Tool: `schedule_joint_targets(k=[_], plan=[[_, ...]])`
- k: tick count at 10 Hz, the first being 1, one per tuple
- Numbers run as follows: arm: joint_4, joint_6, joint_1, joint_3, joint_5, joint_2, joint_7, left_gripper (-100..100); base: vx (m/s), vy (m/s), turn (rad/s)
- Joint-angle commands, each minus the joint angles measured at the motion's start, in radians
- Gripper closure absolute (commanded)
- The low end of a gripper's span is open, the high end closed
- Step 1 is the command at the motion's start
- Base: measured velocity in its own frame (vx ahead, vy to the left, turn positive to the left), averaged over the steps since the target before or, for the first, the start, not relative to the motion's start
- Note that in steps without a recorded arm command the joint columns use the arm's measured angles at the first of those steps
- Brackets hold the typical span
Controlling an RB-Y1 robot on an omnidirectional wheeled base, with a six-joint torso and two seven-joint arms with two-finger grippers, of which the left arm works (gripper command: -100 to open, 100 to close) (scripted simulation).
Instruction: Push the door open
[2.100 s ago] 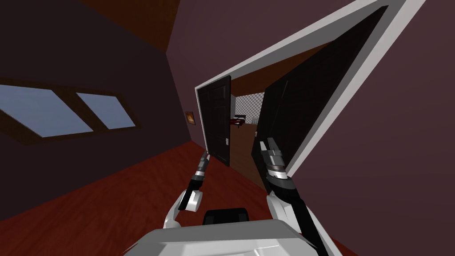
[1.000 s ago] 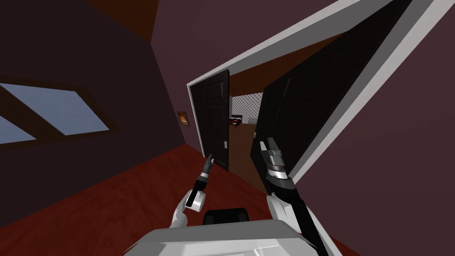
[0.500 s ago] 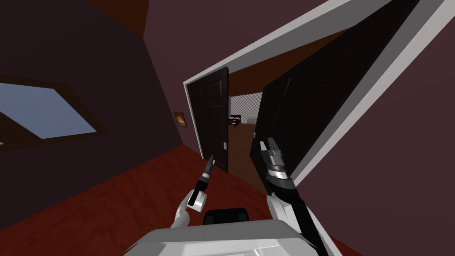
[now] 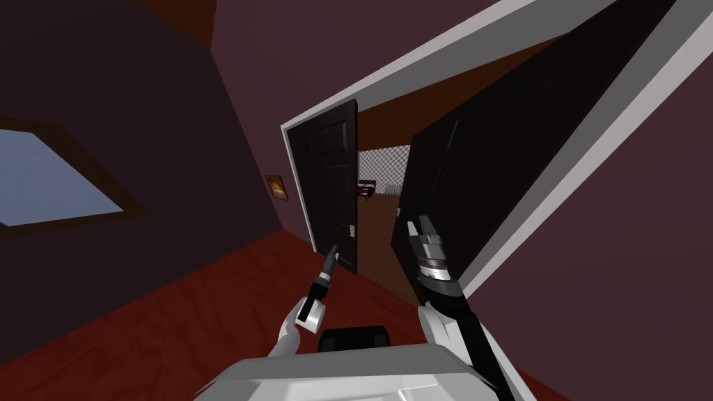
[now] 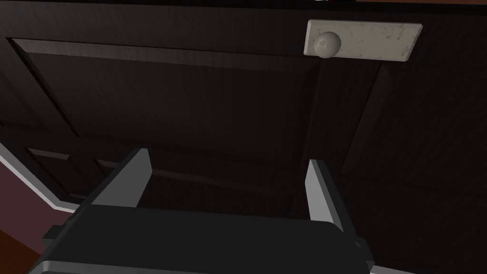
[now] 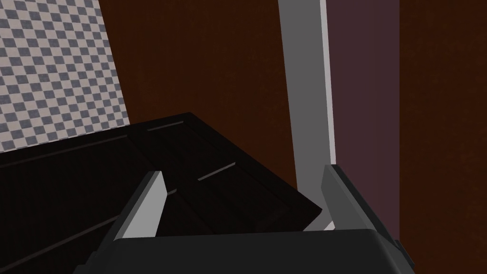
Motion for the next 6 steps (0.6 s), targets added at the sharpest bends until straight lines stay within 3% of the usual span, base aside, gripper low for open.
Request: schedule_joint_targets(k=[1, 6], plan=[[0.049, -0.008, -0.019, -0.010, -0.003, -0.006, 0.003, -100, 0.150, 0.054, -0.110], [0.175, -0.034, -0.072, -0.028, -0.007, -0.022, 0.012, -100, 0.108, 0.050, -0.062]])
